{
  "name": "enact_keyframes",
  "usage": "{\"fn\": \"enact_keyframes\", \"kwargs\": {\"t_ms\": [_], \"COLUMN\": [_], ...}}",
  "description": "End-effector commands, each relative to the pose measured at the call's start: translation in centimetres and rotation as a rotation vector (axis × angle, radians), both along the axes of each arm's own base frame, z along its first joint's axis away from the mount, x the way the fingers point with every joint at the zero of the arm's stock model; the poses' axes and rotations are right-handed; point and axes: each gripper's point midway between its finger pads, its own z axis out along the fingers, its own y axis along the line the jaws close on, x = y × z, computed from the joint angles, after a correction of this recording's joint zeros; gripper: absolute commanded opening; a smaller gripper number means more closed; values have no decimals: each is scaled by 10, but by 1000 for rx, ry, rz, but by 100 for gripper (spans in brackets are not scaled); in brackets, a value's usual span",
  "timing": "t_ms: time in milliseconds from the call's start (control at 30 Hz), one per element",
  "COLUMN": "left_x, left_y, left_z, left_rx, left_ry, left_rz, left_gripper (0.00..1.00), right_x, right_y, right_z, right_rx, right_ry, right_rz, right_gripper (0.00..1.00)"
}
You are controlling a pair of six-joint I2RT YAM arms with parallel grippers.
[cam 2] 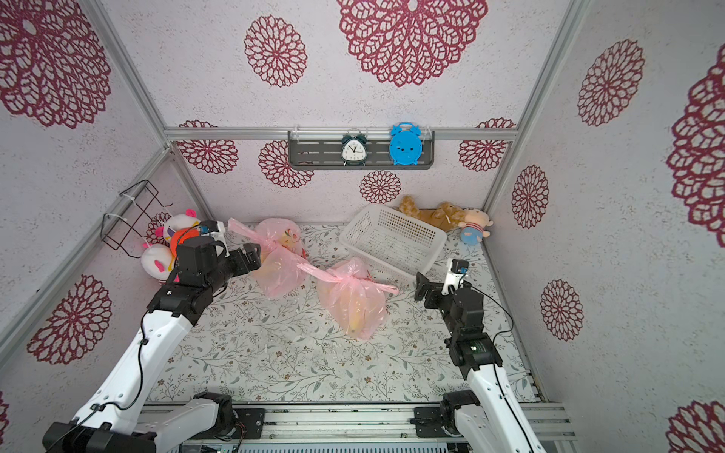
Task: Place the banana into a plastic bag & tie a knot
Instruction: Reset both arms
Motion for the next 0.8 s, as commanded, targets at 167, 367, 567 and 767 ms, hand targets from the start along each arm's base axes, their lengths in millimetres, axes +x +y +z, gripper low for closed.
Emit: {"fn": "enact_keyframes", "kwargs": {"t_ms": [167,367,567,767], "left_x": [-8,-2,12,34], "left_y": [48,50,64,78], "left_z": [-42,-88,-134,-154], "left_rx": [178,369,362,340], "left_ry": [-30,-43,-25,-32], "left_rz": [219,130,156,216], "left_gripper": [97,97,97,97], "right_x": [7,11,20,36], "right_y": [-48,-86,-111,-113], "right_z": [-30,-62,-95,-108], "right_rx": [-155,-142,-105,-123], "right_ry": [-77,-77,-43,-44], "right_rz": [-216,-345,-417,-415], "right_gripper": [99,99,99,99]}}
